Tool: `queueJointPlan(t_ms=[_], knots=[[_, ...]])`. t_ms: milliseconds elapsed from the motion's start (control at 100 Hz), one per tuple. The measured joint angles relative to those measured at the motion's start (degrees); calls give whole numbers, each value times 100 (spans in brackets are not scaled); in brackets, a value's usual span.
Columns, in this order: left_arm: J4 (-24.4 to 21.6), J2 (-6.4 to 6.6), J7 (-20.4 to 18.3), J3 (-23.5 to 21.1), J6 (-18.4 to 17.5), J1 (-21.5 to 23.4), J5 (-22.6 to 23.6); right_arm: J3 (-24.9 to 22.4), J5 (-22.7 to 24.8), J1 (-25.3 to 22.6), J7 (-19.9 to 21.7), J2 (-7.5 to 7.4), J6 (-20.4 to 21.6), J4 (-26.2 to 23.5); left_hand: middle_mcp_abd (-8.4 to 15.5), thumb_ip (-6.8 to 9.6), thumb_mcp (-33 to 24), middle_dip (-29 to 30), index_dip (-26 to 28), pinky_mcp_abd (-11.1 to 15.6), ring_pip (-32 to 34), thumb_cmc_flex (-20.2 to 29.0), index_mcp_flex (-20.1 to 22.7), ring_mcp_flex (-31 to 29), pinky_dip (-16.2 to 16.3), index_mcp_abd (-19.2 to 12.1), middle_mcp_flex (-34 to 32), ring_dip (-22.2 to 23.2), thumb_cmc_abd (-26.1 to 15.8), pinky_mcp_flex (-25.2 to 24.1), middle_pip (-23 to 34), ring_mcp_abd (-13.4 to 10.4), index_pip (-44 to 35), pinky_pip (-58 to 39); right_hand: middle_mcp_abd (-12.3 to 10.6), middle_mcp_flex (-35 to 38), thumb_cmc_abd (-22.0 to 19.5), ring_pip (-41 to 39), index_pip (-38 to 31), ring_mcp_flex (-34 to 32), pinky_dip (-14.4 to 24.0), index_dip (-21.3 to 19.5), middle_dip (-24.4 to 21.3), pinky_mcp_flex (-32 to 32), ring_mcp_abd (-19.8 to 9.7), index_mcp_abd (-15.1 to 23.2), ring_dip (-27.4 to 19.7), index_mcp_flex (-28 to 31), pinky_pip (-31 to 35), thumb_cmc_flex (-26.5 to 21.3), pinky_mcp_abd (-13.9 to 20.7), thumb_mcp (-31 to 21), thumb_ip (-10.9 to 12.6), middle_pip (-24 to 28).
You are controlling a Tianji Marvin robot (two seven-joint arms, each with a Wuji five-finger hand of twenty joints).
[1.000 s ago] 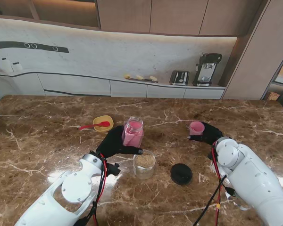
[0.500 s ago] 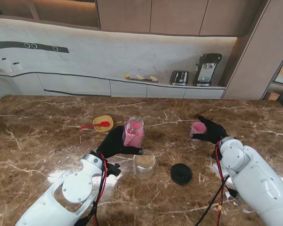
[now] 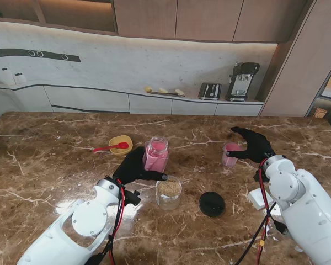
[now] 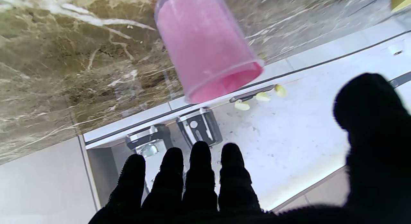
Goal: Measure grain into the airtight container
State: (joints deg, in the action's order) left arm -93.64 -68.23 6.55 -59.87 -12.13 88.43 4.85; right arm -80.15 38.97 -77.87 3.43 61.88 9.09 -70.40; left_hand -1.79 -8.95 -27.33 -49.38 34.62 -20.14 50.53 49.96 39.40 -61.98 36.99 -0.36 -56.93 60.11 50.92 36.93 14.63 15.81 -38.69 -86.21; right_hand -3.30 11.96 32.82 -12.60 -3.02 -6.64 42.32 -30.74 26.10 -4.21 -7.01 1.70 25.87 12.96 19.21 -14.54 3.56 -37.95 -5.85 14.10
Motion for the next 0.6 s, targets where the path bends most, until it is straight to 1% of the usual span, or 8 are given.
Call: queueJointPlan(t_ms=[70,170,190,200,290,380,500,600], knots=[[10,4,-19,25,0,-30,-2,-94,135,-118,175,-54,63,-274,0,0,0,0,0,0,-1,0,0,0,0,0,0,0,0,-7,0,0,0,0,5,100,-21,-38,-45,-1,-1,-23,1,0,1,33,0,130,0,0,-1,4,0,25],[19,5,-17,60,-17,-62,4,-247,227,-328,125,-81,141,-648,0,0,0,0,0,0,-3,0,0,22,7,0,0,0,0,-59,0,0,0,0,13,159,-97,-259,-45,-8,-1,-23,1,-8,23,36,0,174,46,-282,-46,152,2,28],[20,5,-12,66,-24,-66,6,-281,239,-377,114,-83,156,-732,0,0,0,0,0,0,-3,0,0,23,8,0,0,0,0,-63,0,0,0,0,14,224,-100,-293,-46,-107,3,-23,1,-11,63,36,0,224,116,-284,-61,186,2,35],[21,5,-9,69,-27,-68,7,-300,244,-407,109,-84,164,-783,0,0,0,0,0,0,-3,0,0,24,9,0,0,0,0,-63,0,0,0,0,15,240,-105,-451,-34,-143,53,-23,1,-11,64,36,0,224,176,-286,-70,186,2,33],[25,2,4,89,-39,-76,9,-427,197,-672,125,-91,174,-1251,0,0,0,0,0,0,-4,0,0,47,9,0,0,0,0,-75,0,0,0,0,24,349,-138,-595,-34,-399,127,-23,1,63,142,36,12,224,374,-287,-159,204,58,39],[26,-1,14,102,-52,-77,8,-449,81,-901,108,-96,167,-1663,0,0,0,0,0,0,-7,0,0,60,13,-1,0,-1,0,-119,0,0,0,2,32,492,-141,-613,-34,-546,186,-23,1,201,190,36,12,230,502,-287,-215,206,59,24],[34,-7,61,121,-116,-77,7,-448,146,-1147,-36,-79,183,-2074,0,0,0,0,0,0,-142,0,0,115,17,-4,0,-81,0,-200,-7,-1,0,74,77,636,-218,-652,-32,-845,188,-21,1,382,253,36,12,297,589,-287,-353,206,60,35],[35,-10,70,121,-158,-67,6,-447,181,-1329,-32,-65,225,-2404,0,0,-1,0,0,0,-290,0,0,139,22,-7,-1,-166,0,-276,-37,-1,0,153,78,695,-218,-654,-32,-850,188,-21,1,424,257,36,12,297,594,-287,-357,206,60,38]])
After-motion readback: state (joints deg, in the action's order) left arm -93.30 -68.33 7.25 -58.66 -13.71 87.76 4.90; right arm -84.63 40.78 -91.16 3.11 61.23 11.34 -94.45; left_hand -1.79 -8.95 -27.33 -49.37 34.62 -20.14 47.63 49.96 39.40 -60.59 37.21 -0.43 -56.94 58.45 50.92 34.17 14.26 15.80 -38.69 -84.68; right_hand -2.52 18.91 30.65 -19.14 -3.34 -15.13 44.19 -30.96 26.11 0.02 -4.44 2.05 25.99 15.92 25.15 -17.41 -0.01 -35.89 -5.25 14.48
